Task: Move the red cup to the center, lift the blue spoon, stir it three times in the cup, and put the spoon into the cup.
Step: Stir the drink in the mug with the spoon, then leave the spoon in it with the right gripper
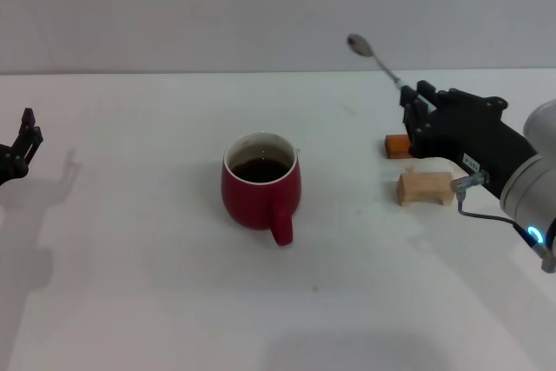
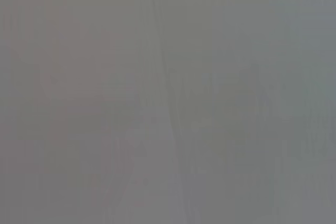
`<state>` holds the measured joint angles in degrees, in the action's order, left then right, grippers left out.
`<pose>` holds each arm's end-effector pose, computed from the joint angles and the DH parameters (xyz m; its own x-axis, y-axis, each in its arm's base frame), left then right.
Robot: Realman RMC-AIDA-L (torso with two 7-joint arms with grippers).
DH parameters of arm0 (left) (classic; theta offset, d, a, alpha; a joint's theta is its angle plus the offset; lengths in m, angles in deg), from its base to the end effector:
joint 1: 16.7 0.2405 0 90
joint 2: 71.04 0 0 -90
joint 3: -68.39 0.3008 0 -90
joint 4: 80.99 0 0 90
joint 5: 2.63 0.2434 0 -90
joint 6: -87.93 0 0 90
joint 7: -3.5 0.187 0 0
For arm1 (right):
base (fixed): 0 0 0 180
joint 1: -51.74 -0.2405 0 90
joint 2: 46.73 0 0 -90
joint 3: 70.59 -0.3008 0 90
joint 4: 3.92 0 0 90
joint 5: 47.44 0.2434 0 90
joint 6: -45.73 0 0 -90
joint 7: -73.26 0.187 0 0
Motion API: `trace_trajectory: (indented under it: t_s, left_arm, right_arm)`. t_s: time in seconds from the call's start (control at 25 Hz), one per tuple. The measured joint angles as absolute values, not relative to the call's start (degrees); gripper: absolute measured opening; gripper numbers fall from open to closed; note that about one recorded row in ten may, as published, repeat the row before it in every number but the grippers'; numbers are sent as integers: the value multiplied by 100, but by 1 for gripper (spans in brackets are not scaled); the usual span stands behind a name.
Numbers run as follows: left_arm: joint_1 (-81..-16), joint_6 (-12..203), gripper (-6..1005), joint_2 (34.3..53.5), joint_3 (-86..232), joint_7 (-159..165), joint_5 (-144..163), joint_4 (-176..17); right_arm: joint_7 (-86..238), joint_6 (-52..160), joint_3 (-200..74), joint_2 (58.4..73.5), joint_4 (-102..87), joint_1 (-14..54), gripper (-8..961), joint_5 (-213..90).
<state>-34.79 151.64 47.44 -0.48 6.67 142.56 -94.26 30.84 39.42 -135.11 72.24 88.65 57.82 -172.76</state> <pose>-0.4254 0.3802 -0.0270 0.8203 -0.0141 0.5718 0.5720 0.0333 -0.8196 0.1993 0.3613 -0.0765 0.7541 -0.2045 -0.6241 -0.6422 -0.4289 -0.6354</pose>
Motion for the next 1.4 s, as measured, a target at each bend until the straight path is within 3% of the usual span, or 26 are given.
trace_trajectory:
  t_s: [0.52, 1.4]
  left_arm:
    - [-3550, 15081, 844, 4752, -21, 667, 14256, -9426]
    - [-3507, 15107, 844, 4759, -19, 667, 14256, -9513]
  right_arm:
    - [3974, 1432, -14315, 7214, 10052, 5491, 132, -17842]
    - [5936, -2619, -15175, 7214, 11225, 3492, 132, -19569]
